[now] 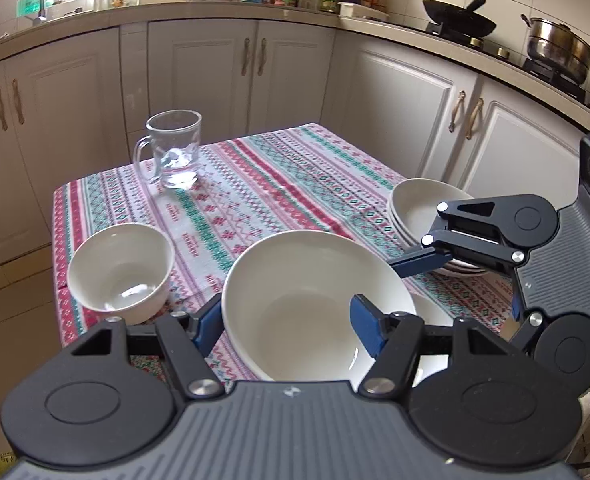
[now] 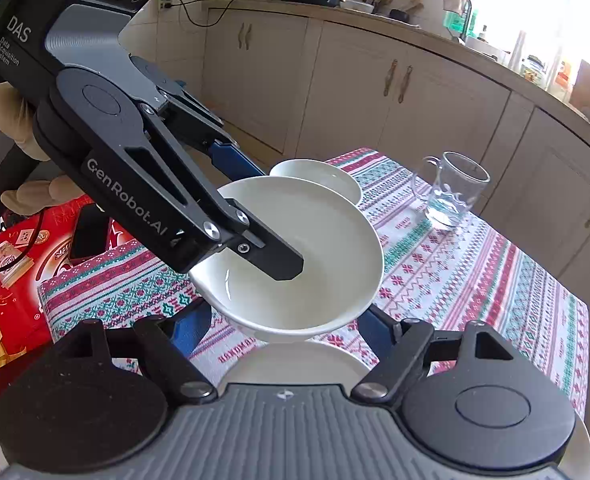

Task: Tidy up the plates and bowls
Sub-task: 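Lower the held bowl with both grippers into the other white bowl, then open both grippers and release the nested bowl rims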

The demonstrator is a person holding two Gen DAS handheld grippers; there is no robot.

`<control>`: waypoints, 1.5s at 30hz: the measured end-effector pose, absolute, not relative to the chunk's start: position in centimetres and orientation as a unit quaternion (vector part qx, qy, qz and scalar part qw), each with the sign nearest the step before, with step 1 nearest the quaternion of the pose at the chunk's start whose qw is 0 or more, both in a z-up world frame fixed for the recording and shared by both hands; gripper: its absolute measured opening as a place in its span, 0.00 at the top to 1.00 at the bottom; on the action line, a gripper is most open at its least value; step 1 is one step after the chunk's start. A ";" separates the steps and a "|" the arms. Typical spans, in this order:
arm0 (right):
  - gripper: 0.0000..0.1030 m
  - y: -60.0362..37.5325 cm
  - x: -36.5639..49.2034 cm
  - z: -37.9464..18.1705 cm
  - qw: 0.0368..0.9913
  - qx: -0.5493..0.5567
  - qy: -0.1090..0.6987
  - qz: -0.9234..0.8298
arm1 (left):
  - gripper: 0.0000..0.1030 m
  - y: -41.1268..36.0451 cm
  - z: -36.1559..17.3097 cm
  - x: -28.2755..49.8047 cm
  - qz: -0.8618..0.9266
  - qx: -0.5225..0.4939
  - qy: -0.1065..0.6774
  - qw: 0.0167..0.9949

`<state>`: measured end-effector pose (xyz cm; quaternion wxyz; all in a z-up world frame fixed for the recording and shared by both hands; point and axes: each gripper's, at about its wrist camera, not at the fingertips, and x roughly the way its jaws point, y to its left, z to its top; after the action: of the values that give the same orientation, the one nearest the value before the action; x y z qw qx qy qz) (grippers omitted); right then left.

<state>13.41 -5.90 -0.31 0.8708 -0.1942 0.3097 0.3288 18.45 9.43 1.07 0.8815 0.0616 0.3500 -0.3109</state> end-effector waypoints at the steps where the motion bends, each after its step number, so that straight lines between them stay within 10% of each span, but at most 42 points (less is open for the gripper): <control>1: 0.19 -6.2 13.2 -0.2 0.872 -0.192 0.309 0.327 | 0.36 9.0 1.2 18.3 -0.314 0.064 0.348 0.881; 45: 0.19 -12.2 10.9 -2.2 0.867 -0.161 0.355 0.310 | 0.36 3.3 -2.0 17.1 -0.343 0.078 0.390 0.851</control>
<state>10.89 -12.22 -2.19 0.8674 -0.1608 0.3549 0.3096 17.11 3.34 -1.96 0.8508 0.0782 0.3902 -0.3432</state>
